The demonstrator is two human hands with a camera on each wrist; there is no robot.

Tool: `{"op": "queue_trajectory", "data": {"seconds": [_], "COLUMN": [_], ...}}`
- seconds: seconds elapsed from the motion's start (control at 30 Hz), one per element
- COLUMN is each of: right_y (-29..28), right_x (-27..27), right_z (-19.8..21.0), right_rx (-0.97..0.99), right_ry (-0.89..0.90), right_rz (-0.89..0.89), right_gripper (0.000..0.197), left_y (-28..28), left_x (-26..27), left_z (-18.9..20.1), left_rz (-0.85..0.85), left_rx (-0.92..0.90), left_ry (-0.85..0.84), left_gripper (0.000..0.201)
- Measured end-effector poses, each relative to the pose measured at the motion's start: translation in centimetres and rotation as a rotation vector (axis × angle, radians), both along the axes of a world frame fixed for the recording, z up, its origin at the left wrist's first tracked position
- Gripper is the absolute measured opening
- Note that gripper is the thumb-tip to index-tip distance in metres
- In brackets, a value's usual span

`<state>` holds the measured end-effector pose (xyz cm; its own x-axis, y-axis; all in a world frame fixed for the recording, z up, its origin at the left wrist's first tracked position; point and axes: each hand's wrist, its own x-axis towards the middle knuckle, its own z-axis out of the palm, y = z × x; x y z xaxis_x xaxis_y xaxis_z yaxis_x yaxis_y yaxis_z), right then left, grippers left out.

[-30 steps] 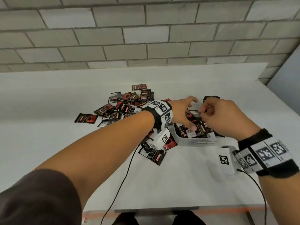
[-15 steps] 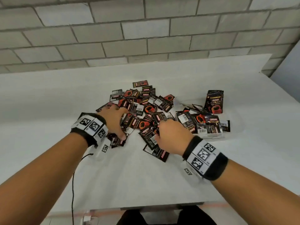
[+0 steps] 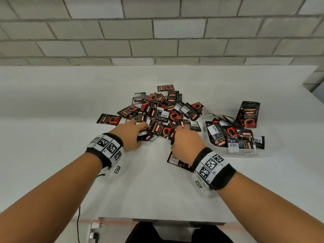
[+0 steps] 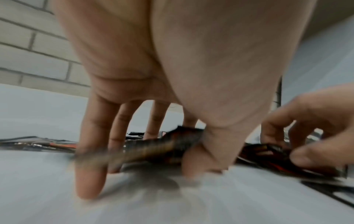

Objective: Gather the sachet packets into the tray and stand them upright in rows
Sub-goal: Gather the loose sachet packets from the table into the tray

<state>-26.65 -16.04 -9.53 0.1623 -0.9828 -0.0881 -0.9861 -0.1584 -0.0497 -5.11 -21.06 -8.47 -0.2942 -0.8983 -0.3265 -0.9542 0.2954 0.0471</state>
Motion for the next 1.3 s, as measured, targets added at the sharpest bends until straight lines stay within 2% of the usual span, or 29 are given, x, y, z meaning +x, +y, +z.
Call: {"op": "queue_trajectory", "data": {"seconds": [0.17,0.3,0.37,0.47,0.5,0.57,0.6,0.67,0.77,0.87,0.97,1.0,1.03,1.1,1.17,1.3], "right_y": [-1.2,-2.0,-1.9,-0.8,-0.4,0.4,0.7,1.2,1.3,0.9,0.7,0.8,0.9,1.1,1.3,1.1], "right_x": [-1.3,-2.0,-2.2,-2.4,-2.4,-2.2,-2.1,-2.1,-2.2,-2.4,-2.9,-3.1,-3.4,-3.6,-3.6,-3.6], "right_z": [1.3,3.6,5.3,7.4,7.4,6.1,5.0,2.8,1.1,1.2,1.7,1.9,2.0,1.8,1.4,1.2], "right_rx": [-0.069,-0.196,-0.257,-0.114,0.0,0.219,0.288,0.343,0.316,0.289,0.307,0.338,0.352,0.333,0.311,0.299], "right_ry": [-0.066,-0.209,-0.341,-0.54,-0.525,-0.346,-0.227,-0.054,-0.053,-0.064,-0.022,-0.016,-0.016,0.013,0.027,0.034], "right_rz": [-0.001,0.015,0.048,0.141,0.186,0.271,0.291,0.279,0.231,0.271,0.3,0.293,0.298,0.326,0.331,0.303], "right_gripper": [0.024,0.025,0.022,0.013,0.011,0.005,0.007,0.024,0.042,0.046,0.043,0.047,0.053,0.061,0.061,0.062], "left_y": [-0.3,-0.6,-0.9,-1.3,-1.4,-1.6,-1.7,-1.7,-1.4,-1.4,-2.2,-2.4,-2.5,-2.7,-2.9,-3.3], "left_x": [-0.1,0.1,0.4,1.5,1.9,2.6,2.8,2.6,1.5,0.1,-1.3,-1.8,-2.4,-3.2,-3.7,-3.6], "left_z": [0.4,0.8,1.5,3.1,3.7,4.9,5.7,7.4,9.1,9.0,7.0,6.1,5.2,3.3,2.0,2.0], "left_rz": [0.012,0.118,0.166,0.223,0.239,0.263,0.27,0.272,0.197,0.082,0.03,-0.004,-0.047,-0.097,-0.084,-0.114], "left_rx": [-0.067,-0.145,-0.193,-0.219,-0.223,-0.238,-0.243,-0.242,-0.16,-0.059,0.061,0.101,0.133,0.152,0.125,0.086], "left_ry": [0.071,0.129,0.159,0.197,0.203,0.237,0.268,0.341,0.397,0.291,0.226,0.195,0.152,0.083,0.045,-0.008], "left_gripper": [0.057,0.049,0.045,0.036,0.029,0.022,0.021,0.015,0.007,0.008,0.045,0.057,0.06,0.055,0.058,0.04]}}
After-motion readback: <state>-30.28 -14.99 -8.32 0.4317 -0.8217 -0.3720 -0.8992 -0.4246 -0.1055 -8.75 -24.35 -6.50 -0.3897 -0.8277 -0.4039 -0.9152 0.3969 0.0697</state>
